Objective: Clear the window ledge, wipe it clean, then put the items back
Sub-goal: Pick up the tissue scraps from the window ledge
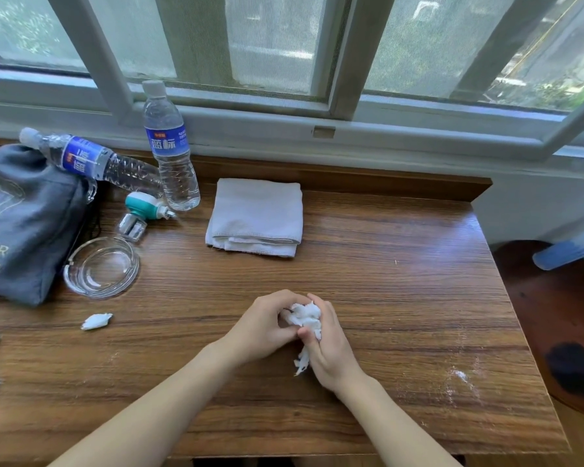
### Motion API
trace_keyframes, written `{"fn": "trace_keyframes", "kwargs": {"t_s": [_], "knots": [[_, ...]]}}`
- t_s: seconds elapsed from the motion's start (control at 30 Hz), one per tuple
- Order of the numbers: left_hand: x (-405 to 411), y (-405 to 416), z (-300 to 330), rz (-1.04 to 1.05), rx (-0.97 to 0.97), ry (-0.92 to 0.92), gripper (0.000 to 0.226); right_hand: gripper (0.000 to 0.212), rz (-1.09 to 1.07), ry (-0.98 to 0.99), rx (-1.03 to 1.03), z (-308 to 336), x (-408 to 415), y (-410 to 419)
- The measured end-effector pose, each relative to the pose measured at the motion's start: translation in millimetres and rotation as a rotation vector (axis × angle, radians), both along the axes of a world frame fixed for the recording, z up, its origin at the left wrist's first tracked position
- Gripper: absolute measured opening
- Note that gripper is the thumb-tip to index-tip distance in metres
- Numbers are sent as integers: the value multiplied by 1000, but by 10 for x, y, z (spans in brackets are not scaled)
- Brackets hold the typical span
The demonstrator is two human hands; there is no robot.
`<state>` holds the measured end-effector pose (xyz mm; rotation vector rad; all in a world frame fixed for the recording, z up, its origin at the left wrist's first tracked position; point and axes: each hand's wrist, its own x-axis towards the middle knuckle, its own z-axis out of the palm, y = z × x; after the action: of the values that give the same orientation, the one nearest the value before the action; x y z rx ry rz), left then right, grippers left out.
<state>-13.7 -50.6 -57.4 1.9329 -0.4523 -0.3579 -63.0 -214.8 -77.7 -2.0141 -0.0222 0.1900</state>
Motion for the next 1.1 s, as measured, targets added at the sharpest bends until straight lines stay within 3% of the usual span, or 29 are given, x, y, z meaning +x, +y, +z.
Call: {"fn": "trace_keyframes", "kwargs": {"t_s": [0.23, 0.4, 0.63, 0.77, 1.0, 1.1], "knots": [[-13, -196, 341, -156, -31, -27, 66, 84, -152, 3, 132, 167, 104, -100], [-7, -365, 486, -116, -48, -125, 57, 58, -228, -64, 86, 385, 90, -141], [24, -790, 707, -281, -6, -280, 51, 60, -426, -142, 55, 715, -215, -480], [-169, -1374, 796, -410, -54, -272, 53, 84, -562, -165, 20, 847, -603, -963], [-760, -2918, 789, -598, -79, -238, 54, 52, -845, -141, -67, 790, -1349, -2206], [-1019, -3606, 597, -628, -70, -201, 54, 58, -907, -95, -82, 560, -1628, -2843]]}}
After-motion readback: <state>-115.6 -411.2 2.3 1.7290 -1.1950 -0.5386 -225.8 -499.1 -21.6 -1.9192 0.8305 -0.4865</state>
